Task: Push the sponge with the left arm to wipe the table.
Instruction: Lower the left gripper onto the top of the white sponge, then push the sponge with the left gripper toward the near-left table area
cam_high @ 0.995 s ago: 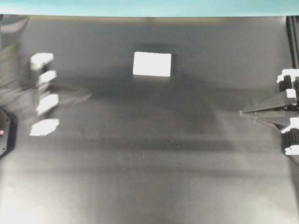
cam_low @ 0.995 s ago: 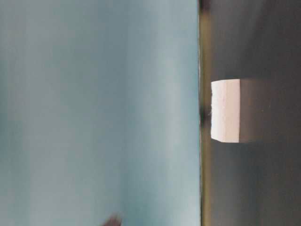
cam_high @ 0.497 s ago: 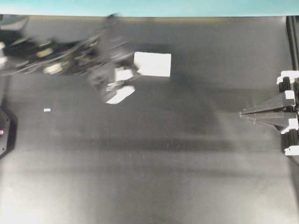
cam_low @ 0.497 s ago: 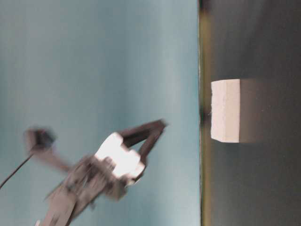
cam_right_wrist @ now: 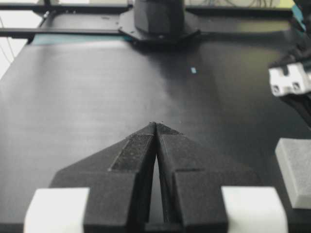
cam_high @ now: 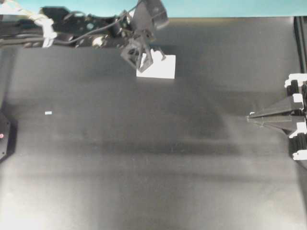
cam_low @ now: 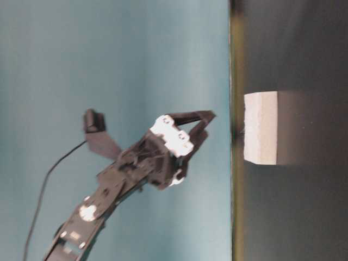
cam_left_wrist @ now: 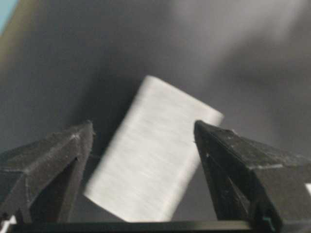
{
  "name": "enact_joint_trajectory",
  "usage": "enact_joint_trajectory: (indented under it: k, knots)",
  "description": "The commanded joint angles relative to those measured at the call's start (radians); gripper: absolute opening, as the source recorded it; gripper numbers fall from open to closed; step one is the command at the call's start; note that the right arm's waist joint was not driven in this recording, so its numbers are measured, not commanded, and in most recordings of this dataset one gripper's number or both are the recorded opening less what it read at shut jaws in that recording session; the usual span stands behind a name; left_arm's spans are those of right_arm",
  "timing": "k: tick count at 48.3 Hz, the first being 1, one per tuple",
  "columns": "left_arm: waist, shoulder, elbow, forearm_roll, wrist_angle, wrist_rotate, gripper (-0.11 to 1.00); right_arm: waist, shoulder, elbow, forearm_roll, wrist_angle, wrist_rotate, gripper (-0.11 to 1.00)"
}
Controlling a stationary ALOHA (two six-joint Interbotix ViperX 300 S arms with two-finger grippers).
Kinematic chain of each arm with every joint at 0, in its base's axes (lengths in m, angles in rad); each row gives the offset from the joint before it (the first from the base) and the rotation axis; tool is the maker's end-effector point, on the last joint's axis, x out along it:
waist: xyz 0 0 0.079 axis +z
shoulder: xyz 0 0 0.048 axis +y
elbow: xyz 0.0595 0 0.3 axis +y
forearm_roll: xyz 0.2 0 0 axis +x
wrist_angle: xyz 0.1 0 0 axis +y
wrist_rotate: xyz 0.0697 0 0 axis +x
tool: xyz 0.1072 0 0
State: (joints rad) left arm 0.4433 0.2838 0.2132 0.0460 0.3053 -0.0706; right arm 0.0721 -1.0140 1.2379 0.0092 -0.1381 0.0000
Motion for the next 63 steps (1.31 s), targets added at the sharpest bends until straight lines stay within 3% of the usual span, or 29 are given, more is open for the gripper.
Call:
enact_joint_trajectory:
  k: [1, 23, 33, 50, 63]
  knots:
    - [-0.008, 0.029, -0.040, 0.003, -0.002, -0.002, 0.80, 0.000, 0.003, -0.005, 0.003, -0.005, 0.006, 0.01]
    - [-0.012, 0.117, -0.049, 0.003, -0.008, -0.107, 0.79, 0.000, 0.003, 0.000, 0.003, -0.009, 0.006, 0.01]
    - [-0.012, 0.127, -0.025, 0.003, -0.008, -0.118, 0.76, 0.000, 0.003, 0.003, 0.002, -0.011, 0.006, 0.01]
    - [-0.035, 0.118, 0.023, 0.003, 0.002, -0.115, 0.35, 0.000, 0.003, 0.003, 0.003, -0.014, 0.006, 0.01]
    - [-0.061, 0.081, 0.072, 0.003, 0.031, -0.123, 0.28, 0.000, 0.003, 0.003, 0.003, -0.014, 0.006, 0.01]
